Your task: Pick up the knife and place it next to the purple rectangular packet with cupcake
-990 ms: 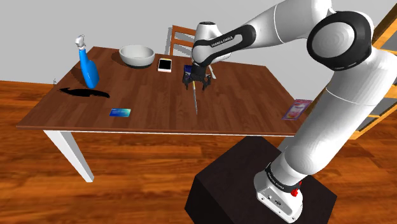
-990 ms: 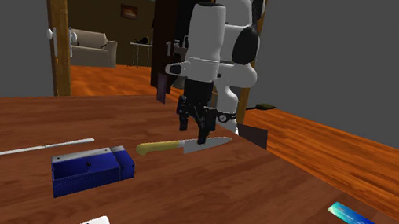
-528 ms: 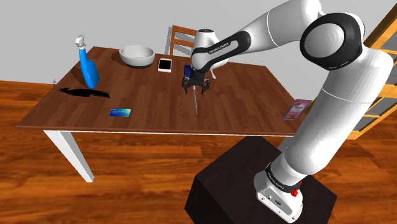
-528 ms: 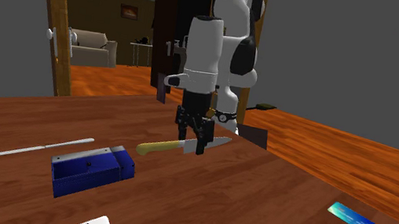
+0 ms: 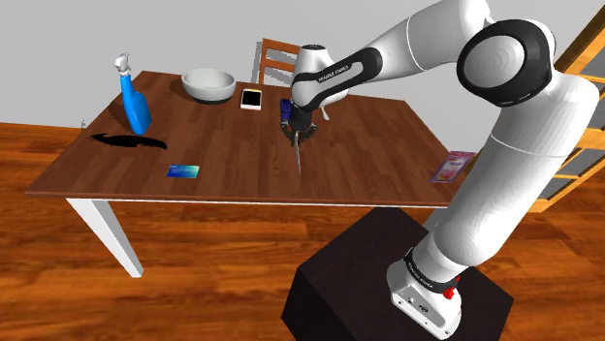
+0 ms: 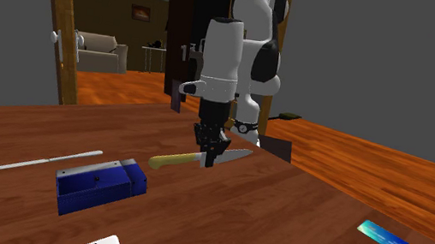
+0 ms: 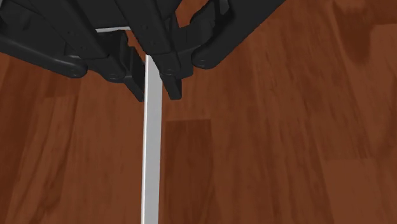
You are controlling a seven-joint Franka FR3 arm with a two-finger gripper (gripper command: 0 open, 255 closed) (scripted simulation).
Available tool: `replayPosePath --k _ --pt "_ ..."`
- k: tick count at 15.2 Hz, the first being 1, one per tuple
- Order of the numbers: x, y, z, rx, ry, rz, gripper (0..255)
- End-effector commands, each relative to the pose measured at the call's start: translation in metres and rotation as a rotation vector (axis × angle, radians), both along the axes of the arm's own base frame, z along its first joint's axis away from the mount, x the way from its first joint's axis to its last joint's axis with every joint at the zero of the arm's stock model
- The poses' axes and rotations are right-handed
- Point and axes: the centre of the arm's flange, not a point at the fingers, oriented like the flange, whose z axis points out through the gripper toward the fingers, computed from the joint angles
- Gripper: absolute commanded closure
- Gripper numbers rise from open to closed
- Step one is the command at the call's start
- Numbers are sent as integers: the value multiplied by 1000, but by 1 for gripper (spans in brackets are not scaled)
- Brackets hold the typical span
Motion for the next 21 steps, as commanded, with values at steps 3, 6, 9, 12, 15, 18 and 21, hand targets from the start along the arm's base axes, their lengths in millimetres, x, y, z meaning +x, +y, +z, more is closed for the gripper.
replayPosePath --k 3,6,9,12,15,18,21 --pt "0 0 0 0 0 0 255" --pt "0 0 0 0 0 0 255" --pt "0 0 11 0 0 0 255" --pt "0 0 26 0 0 0 255" --pt "0 0 42 0 0 0 255" --pt "0 0 58 0 0 0 255" --pt "0 0 74 0 0 0 255"
